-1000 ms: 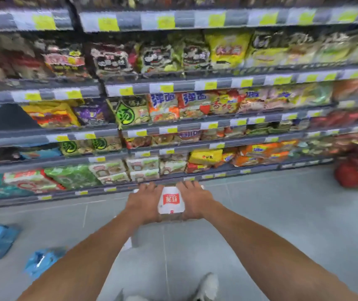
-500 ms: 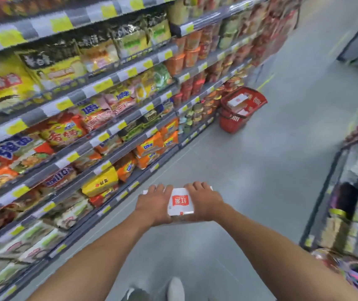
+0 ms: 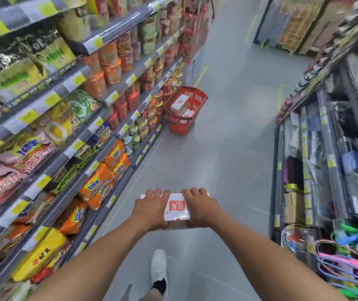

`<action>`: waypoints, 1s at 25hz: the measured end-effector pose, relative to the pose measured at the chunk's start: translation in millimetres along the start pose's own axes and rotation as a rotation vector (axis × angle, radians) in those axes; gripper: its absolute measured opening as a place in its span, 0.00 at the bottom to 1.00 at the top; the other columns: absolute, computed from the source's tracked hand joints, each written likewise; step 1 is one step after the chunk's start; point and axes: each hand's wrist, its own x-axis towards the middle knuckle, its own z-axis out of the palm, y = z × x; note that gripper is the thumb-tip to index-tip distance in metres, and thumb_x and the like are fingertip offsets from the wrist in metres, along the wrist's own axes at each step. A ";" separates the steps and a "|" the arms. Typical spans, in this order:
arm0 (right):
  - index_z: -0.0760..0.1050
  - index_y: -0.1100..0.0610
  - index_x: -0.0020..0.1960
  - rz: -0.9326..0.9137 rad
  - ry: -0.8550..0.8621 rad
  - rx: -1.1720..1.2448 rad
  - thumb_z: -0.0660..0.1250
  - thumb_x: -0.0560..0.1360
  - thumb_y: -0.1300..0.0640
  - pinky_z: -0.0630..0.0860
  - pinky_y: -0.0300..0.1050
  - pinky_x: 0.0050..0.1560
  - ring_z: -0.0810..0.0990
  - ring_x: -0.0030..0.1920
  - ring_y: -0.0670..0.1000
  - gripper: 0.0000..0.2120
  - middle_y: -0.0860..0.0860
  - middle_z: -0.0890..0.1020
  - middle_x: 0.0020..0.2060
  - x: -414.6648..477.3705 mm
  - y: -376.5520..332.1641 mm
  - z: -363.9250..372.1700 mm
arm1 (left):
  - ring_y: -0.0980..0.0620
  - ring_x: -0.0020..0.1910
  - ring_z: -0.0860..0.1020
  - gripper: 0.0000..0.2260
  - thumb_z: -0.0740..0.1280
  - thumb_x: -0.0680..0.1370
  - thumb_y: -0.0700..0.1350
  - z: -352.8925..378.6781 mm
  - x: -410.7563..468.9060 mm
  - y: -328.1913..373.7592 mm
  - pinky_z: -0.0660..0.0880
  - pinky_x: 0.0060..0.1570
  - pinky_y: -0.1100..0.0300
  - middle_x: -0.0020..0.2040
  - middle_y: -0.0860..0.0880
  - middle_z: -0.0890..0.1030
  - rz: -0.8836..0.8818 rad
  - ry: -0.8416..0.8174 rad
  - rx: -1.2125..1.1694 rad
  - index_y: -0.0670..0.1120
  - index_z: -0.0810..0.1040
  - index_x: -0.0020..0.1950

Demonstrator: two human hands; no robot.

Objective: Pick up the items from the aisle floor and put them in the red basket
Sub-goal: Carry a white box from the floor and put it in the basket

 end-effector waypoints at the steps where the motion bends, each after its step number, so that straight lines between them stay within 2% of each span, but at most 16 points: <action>1: 0.58 0.49 0.76 0.019 0.002 0.004 0.75 0.67 0.34 0.77 0.58 0.58 0.67 0.69 0.57 0.47 0.51 0.70 0.69 13.0 2.7 -9.4 | 0.45 0.66 0.69 0.44 0.73 0.65 0.66 -8.7 17.9 -6.5 0.77 0.56 0.45 0.68 0.48 0.70 0.024 -0.002 0.008 0.54 0.57 0.74; 5: 0.58 0.50 0.77 0.109 0.029 0.026 0.77 0.66 0.37 0.78 0.58 0.56 0.68 0.69 0.58 0.47 0.52 0.70 0.68 56.3 27.5 -40.9 | 0.44 0.65 0.69 0.43 0.73 0.66 0.66 -44.8 86.2 -15.7 0.76 0.54 0.45 0.67 0.48 0.70 0.126 0.009 0.050 0.53 0.57 0.74; 10: 0.57 0.48 0.75 0.217 0.038 0.068 0.78 0.66 0.39 0.78 0.58 0.54 0.67 0.68 0.57 0.47 0.51 0.70 0.67 94.2 83.9 -66.8 | 0.44 0.67 0.68 0.42 0.72 0.67 0.66 -82.0 166.9 10.4 0.75 0.55 0.45 0.69 0.48 0.70 0.239 -0.024 0.080 0.53 0.59 0.74; 14: 0.57 0.47 0.75 0.271 0.065 0.096 0.77 0.65 0.35 0.78 0.57 0.53 0.69 0.67 0.56 0.47 0.50 0.70 0.66 125.8 144.0 -85.4 | 0.45 0.67 0.69 0.43 0.71 0.67 0.67 -103.1 238.6 41.9 0.76 0.57 0.45 0.69 0.48 0.70 0.310 -0.029 0.101 0.53 0.58 0.76; 25: 0.58 0.50 0.76 0.279 0.047 0.152 0.77 0.67 0.41 0.77 0.57 0.56 0.68 0.68 0.58 0.45 0.53 0.70 0.68 233.5 329.7 -179.9 | 0.46 0.64 0.70 0.41 0.71 0.65 0.69 -171.4 449.3 134.4 0.78 0.52 0.46 0.65 0.50 0.72 0.323 -0.067 0.110 0.55 0.60 0.73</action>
